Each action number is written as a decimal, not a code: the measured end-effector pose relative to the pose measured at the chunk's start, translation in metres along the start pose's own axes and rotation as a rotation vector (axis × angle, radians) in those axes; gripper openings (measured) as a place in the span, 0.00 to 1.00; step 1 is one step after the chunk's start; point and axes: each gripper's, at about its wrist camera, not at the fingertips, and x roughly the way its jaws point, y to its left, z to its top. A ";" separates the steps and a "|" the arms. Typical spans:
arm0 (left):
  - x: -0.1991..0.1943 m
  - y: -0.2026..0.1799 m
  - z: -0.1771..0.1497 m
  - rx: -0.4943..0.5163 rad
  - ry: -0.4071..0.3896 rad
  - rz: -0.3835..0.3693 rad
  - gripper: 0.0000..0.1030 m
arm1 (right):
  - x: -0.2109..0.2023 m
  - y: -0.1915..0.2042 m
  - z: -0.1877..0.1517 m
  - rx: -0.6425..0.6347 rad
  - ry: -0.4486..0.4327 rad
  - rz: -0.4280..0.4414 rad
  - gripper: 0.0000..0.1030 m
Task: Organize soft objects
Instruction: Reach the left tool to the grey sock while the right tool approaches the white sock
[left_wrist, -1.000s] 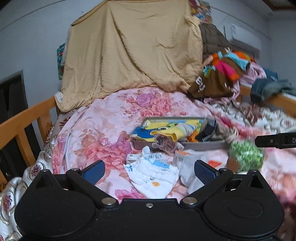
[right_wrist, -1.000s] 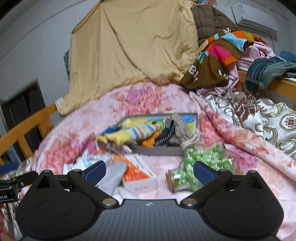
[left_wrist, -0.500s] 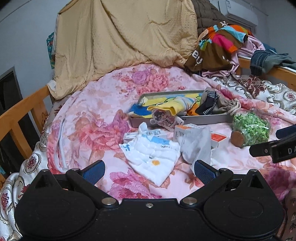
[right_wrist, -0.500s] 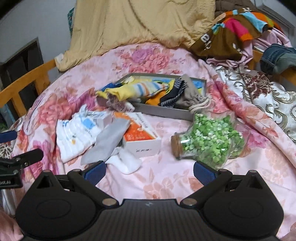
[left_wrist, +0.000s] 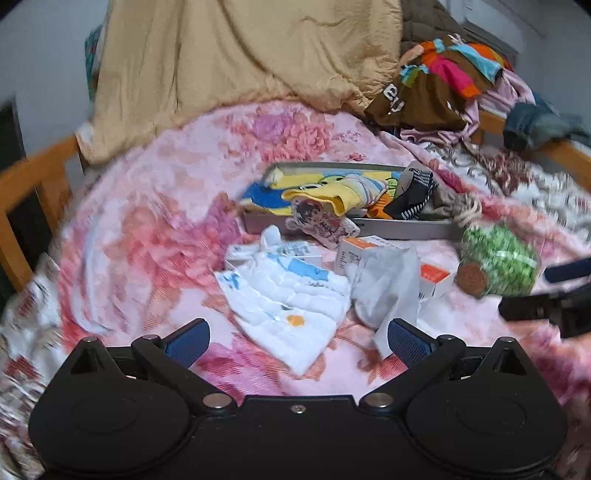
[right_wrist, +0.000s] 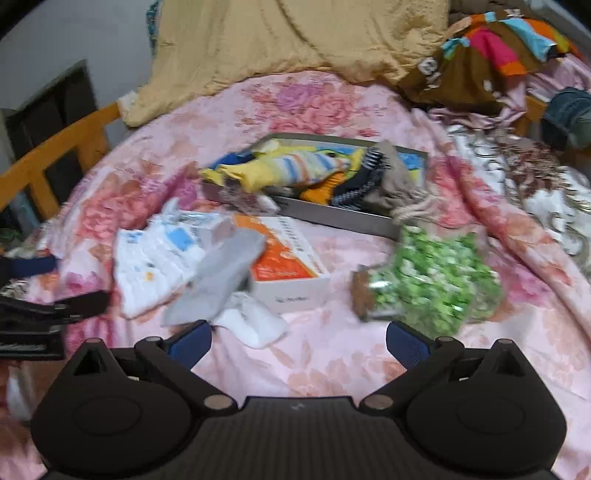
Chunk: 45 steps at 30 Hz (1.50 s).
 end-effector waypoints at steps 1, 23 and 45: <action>0.003 0.003 0.002 -0.026 0.003 -0.016 0.99 | 0.001 0.000 0.003 -0.012 0.013 0.022 1.00; 0.052 0.011 0.023 -0.068 -0.062 -0.225 0.99 | 0.051 0.033 0.029 -0.315 0.090 0.081 0.99; 0.115 -0.016 0.015 0.110 0.058 -0.502 0.70 | 0.086 0.035 0.025 -0.271 0.278 0.055 0.69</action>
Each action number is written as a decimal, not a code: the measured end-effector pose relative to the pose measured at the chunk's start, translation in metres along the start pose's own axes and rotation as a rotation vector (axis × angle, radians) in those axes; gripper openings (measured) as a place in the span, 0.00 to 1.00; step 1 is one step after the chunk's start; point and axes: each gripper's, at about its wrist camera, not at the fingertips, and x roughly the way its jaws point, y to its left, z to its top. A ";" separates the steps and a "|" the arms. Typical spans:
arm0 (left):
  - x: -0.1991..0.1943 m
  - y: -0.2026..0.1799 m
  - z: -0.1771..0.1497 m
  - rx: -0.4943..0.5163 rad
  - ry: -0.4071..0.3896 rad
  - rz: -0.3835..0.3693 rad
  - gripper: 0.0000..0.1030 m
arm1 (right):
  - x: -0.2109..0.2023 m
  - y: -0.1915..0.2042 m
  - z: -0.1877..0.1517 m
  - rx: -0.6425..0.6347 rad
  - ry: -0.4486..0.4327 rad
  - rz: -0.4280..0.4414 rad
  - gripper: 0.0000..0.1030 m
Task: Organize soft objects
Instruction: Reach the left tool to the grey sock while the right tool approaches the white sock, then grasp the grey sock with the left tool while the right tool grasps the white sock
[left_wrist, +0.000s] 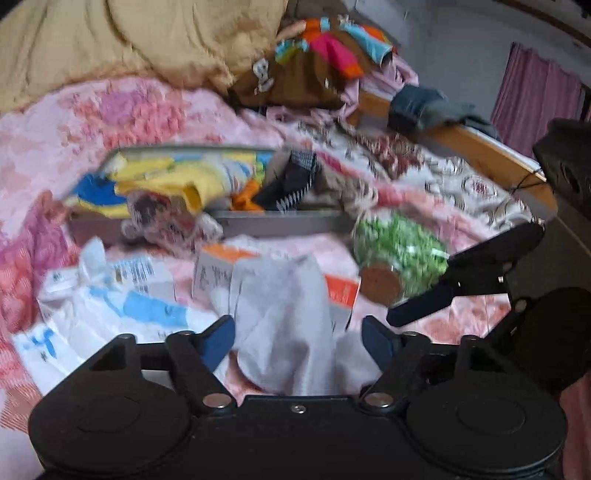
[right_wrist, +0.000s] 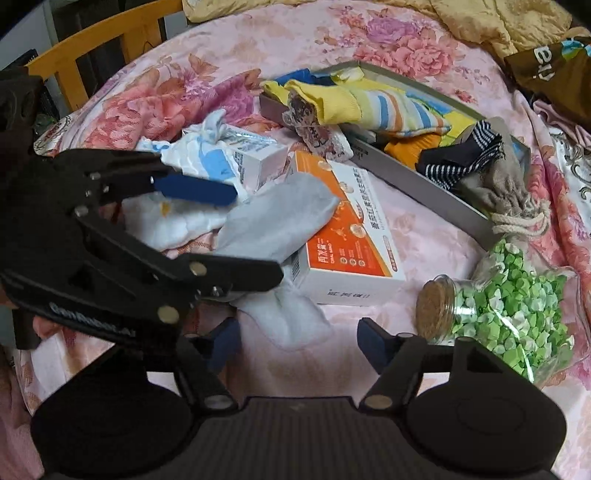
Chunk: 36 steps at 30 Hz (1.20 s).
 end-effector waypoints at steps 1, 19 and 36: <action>0.002 0.003 -0.001 -0.015 0.022 0.002 0.67 | 0.002 -0.001 0.001 0.003 0.010 -0.003 0.66; 0.002 0.043 0.002 -0.325 0.108 0.004 0.25 | 0.018 0.005 0.010 0.046 0.015 0.076 0.15; -0.050 0.034 0.024 -0.368 -0.016 0.162 0.06 | -0.034 0.029 0.025 0.017 -0.242 -0.068 0.08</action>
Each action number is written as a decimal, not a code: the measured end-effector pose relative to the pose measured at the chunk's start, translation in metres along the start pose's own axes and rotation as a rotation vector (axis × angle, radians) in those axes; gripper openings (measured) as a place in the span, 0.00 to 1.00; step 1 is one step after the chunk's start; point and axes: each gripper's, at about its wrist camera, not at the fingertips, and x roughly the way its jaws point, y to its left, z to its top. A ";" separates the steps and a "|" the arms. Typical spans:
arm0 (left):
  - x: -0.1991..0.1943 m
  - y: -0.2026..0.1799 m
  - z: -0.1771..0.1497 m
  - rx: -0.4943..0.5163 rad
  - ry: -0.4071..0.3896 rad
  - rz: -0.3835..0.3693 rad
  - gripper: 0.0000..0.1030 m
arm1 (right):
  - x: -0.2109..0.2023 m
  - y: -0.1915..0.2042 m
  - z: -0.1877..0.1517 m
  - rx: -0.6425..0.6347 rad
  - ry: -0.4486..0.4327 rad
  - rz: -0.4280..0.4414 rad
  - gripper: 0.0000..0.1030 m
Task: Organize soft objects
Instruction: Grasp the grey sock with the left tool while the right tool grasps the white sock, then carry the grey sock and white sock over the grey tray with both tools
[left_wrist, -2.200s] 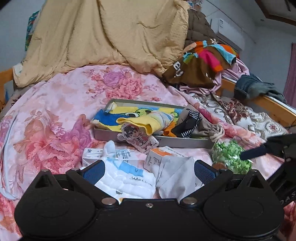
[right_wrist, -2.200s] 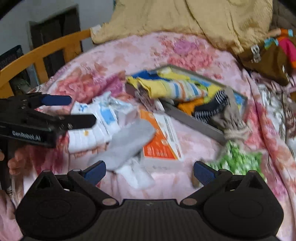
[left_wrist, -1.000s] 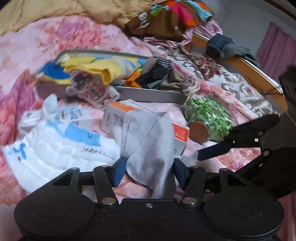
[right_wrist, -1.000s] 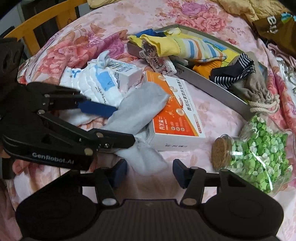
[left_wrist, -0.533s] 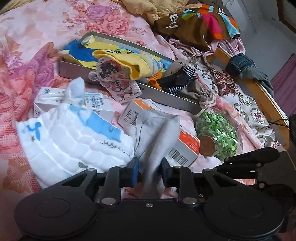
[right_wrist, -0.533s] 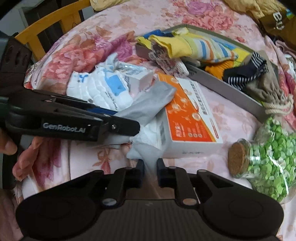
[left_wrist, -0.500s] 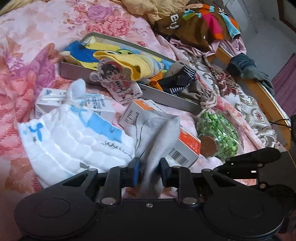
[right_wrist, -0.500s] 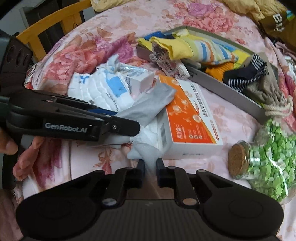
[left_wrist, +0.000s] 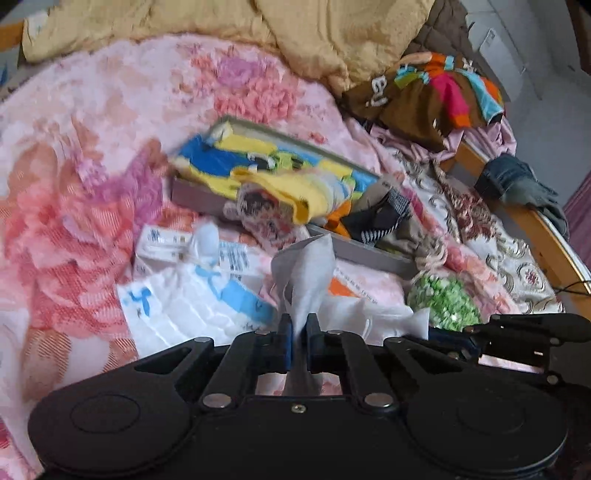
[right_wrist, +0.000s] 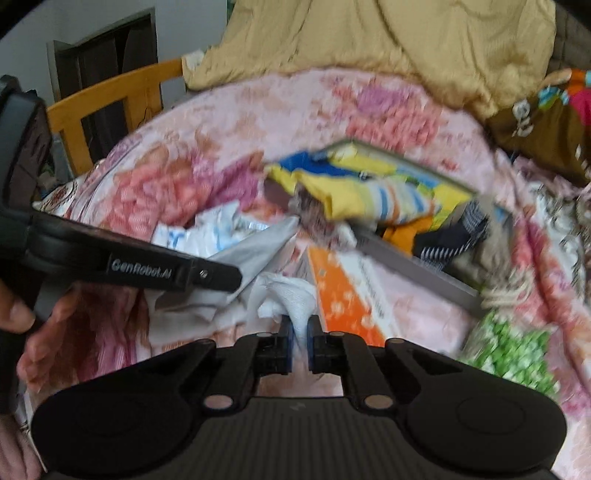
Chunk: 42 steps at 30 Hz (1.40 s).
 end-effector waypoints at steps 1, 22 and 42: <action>-0.005 -0.001 0.000 -0.004 -0.019 0.002 0.06 | -0.002 0.002 0.003 -0.001 -0.011 -0.016 0.07; -0.080 -0.024 0.037 -0.121 -0.348 0.219 0.07 | -0.016 -0.021 0.093 -0.054 -0.398 0.110 0.08; 0.143 -0.088 0.112 -0.048 -0.211 0.150 0.08 | 0.056 -0.201 0.053 0.402 -0.376 0.014 0.08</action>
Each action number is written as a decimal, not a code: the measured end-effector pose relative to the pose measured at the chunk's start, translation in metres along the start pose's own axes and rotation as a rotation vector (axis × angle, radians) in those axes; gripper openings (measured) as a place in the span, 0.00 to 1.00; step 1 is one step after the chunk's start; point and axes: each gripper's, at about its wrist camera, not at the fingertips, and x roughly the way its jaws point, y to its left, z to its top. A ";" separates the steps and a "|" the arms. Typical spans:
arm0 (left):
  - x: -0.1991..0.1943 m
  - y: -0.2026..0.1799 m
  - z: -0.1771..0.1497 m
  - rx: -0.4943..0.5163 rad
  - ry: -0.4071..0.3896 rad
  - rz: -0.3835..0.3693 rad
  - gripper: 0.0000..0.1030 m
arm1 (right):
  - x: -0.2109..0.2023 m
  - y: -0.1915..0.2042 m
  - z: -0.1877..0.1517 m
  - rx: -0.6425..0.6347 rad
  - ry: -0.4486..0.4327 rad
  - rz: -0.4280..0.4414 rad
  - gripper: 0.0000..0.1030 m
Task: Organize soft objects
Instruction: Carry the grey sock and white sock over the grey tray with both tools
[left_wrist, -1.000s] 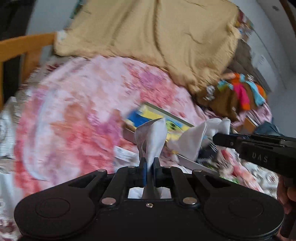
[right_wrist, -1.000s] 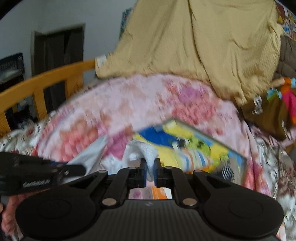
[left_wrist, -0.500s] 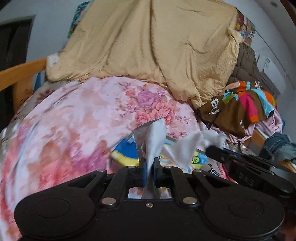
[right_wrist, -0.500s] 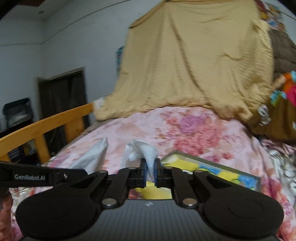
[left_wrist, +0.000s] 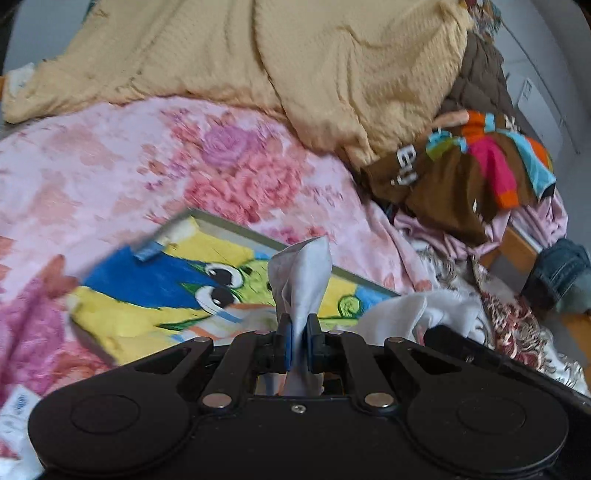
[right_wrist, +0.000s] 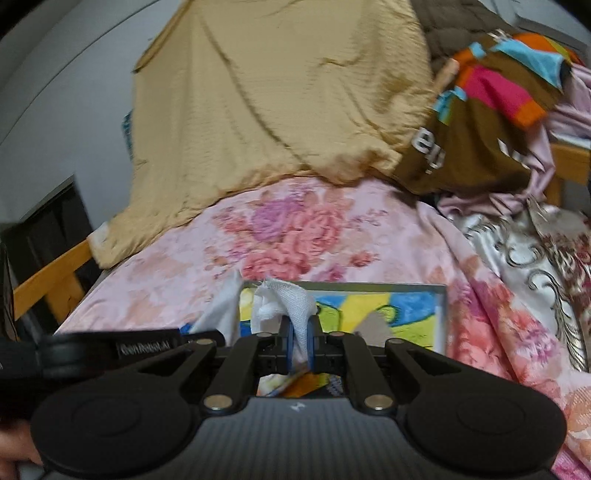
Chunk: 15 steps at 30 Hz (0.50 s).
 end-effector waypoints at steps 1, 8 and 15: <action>0.007 -0.003 -0.001 0.009 0.010 -0.001 0.08 | 0.003 -0.006 0.000 0.015 0.001 -0.005 0.08; 0.040 -0.022 -0.010 0.068 0.069 0.000 0.08 | 0.016 -0.033 -0.001 0.089 0.020 -0.035 0.08; 0.061 -0.026 -0.028 0.088 0.172 0.049 0.11 | 0.027 -0.055 -0.007 0.147 0.108 -0.079 0.09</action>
